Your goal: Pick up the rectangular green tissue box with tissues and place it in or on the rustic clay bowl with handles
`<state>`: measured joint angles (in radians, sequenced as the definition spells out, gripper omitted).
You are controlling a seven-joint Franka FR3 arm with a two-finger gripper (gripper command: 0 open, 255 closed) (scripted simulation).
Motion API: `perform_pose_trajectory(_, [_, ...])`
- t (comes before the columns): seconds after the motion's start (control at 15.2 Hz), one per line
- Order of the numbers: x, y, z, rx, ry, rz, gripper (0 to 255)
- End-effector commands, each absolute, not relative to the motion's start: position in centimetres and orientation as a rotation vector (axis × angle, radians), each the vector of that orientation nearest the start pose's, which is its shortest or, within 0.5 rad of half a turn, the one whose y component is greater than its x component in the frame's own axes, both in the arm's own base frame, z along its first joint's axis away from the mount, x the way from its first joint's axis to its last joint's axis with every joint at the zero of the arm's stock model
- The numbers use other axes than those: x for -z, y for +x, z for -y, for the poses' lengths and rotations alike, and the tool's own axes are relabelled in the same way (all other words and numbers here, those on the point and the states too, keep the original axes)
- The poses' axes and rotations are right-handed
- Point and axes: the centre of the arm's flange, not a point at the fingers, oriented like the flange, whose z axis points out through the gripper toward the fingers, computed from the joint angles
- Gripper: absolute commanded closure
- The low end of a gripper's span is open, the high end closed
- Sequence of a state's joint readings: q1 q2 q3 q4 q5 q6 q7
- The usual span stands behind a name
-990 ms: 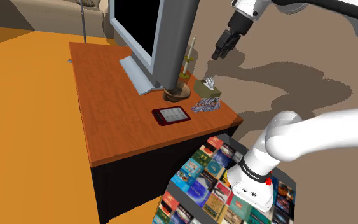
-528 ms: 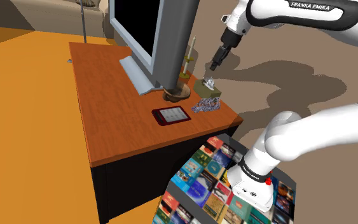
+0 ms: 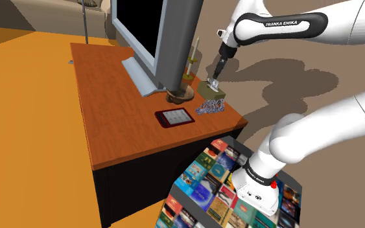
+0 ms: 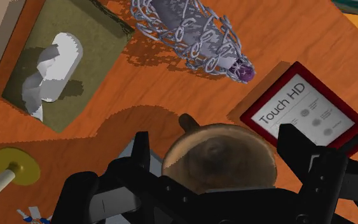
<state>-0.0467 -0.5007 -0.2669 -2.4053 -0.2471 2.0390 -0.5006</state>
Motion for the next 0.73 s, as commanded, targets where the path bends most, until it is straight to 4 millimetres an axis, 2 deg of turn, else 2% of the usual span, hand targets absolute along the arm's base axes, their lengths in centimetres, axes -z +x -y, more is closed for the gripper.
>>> perform_pose_trajectory(0.0, [-48.8,39.7,16.3,0.105,-3.262,0.575,0])
perform_pose_trajectory(0.66, [-42.5,45.2,24.6,-0.012,-3.343,0.919,0])
